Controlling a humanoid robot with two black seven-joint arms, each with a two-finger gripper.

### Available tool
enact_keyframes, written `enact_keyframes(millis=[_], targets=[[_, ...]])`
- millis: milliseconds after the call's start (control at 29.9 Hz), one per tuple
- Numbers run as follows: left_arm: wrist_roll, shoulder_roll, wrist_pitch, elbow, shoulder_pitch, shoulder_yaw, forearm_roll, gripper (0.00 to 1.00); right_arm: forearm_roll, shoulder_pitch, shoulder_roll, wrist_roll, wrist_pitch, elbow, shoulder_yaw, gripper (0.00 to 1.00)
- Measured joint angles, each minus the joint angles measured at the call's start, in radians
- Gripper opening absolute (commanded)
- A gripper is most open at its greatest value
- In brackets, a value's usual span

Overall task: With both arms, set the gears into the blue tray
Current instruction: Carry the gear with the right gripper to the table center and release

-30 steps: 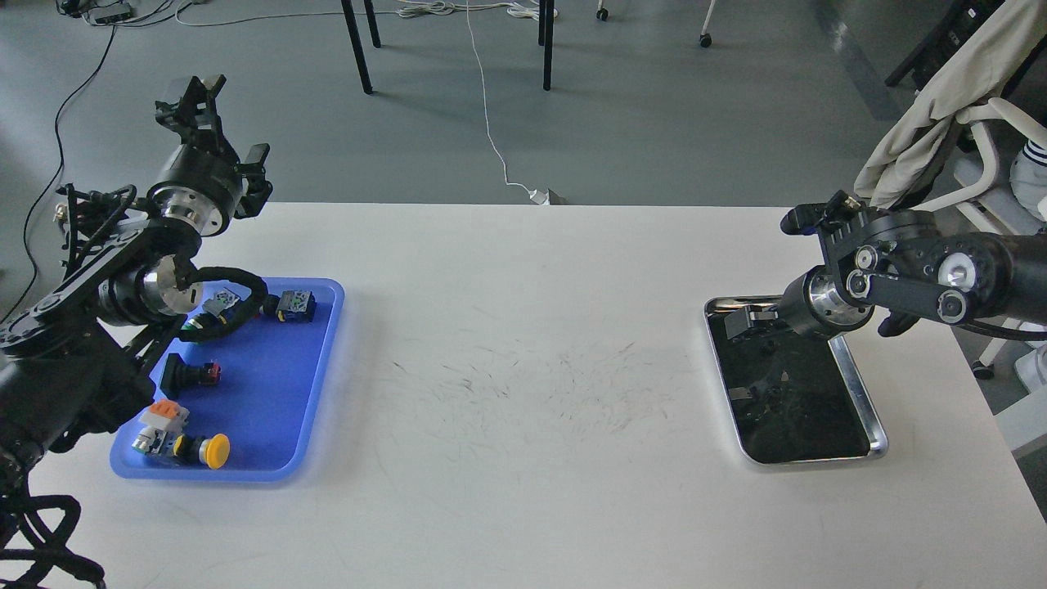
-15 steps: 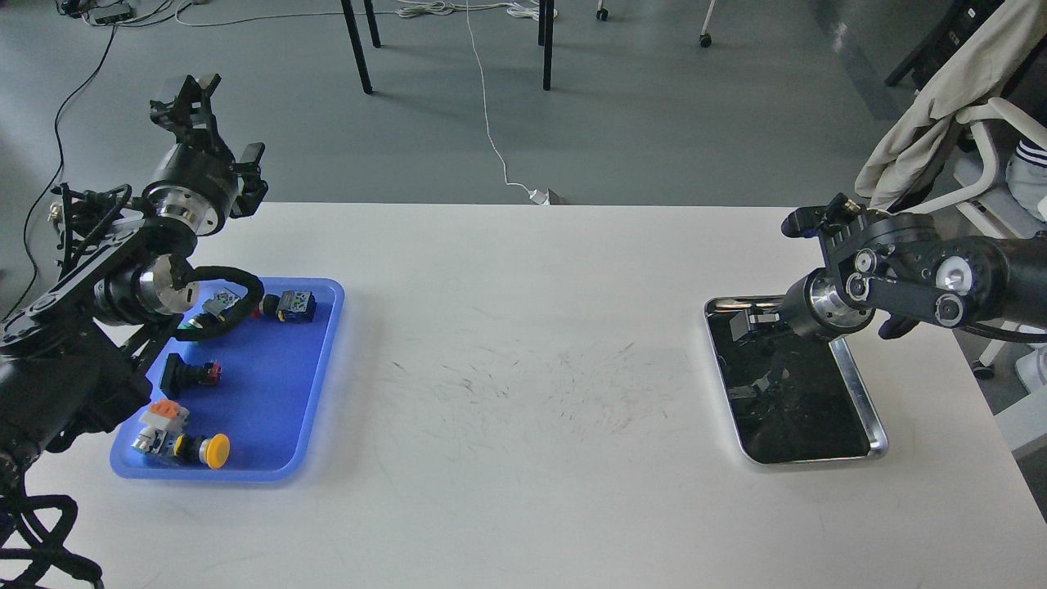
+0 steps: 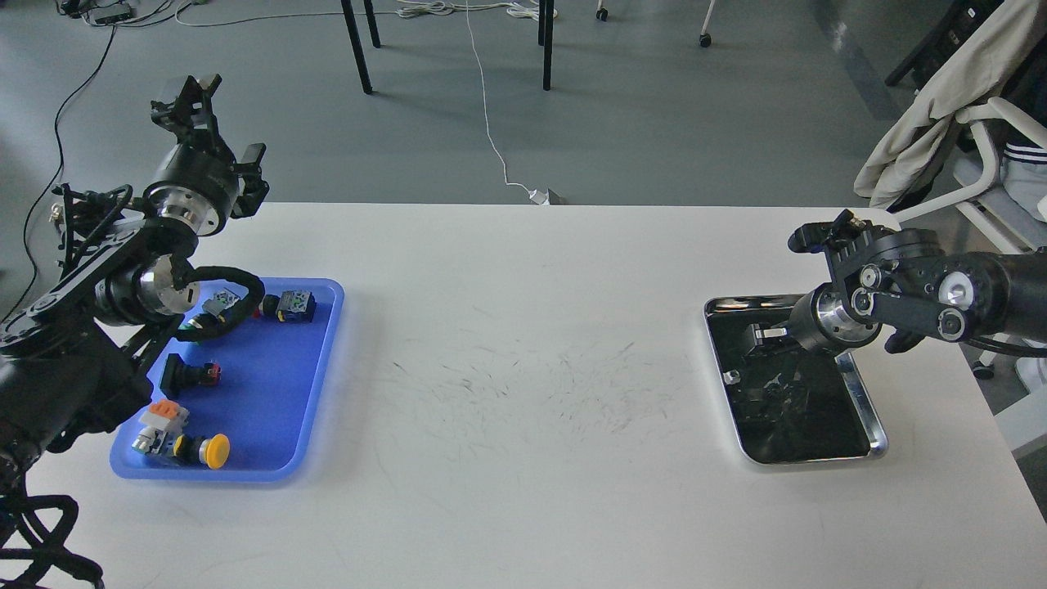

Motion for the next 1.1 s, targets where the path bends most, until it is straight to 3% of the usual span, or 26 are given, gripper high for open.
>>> enact_keyframes(millis=[100,201,535,803,970,1104], targets=[[0.000,0.000,0.000,0.001,0.000,0.000,0.000,0.98,-0.002,0.003,0.002,0.001,0.000,0.000,0.000,0.09],[0.000,0.001,0.000,0.003,0.000,0.000,0.000,0.98,-0.003,0.004,0.003,0.003,0.000,-0.001,0.000,0.02],[0.000,0.014,0.000,0.003,0.000,-0.002,-0.003,0.98,0.004,0.042,-0.002,0.004,0.000,0.020,0.009,0.01],[-0.001,0.024,0.000,0.003,0.000,-0.002,-0.003,0.98,0.171,0.289,-0.009,0.029,0.000,0.201,0.104,0.01],[-0.001,0.026,0.001,0.004,0.000,-0.002,-0.003,0.98,0.370,0.351,0.154,0.064,-0.011,0.229,0.144,0.01],[0.000,0.029,0.001,0.003,0.000,-0.005,-0.004,0.98,0.408,0.277,0.347,0.103,-0.092,0.197,0.169,0.02]])
